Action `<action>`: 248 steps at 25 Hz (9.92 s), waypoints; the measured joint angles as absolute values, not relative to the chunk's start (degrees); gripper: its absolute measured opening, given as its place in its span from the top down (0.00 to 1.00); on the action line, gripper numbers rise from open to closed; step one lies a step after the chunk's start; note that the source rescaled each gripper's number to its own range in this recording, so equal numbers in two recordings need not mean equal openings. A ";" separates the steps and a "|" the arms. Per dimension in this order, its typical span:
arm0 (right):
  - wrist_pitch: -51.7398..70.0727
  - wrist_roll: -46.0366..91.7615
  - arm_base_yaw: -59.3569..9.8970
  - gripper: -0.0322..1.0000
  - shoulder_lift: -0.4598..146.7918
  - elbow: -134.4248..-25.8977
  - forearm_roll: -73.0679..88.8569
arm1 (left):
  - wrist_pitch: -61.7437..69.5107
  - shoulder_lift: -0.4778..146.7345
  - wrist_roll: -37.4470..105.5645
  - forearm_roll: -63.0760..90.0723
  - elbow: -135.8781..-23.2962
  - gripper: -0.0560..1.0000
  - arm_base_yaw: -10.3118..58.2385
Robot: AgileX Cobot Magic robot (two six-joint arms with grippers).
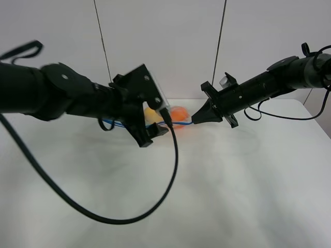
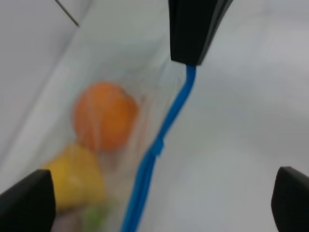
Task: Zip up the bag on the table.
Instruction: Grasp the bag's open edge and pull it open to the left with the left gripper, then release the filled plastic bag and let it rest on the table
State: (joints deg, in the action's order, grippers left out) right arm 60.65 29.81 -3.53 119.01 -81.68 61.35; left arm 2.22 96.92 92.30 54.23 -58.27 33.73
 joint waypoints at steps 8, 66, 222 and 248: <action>60.65 29.81 -3.53 0.97 119.01 -81.68 61.35 | -25.96 110.43 92.20 52.17 -58.33 0.00 43.80; 60.46 29.65 -3.53 0.97 119.01 -81.68 62.18 | -37.98 116.10 66.90 22.59 -56.03 0.87 40.08; 61.85 29.71 -3.36 0.97 119.01 -81.68 62.02 | 63.93 45.95 3.73 6.57 -37.50 0.00 -3.36; 61.85 29.76 -3.36 0.97 119.01 -81.68 61.73 | 61.09 0.18 3.78 3.59 -28.20 0.00 -1.98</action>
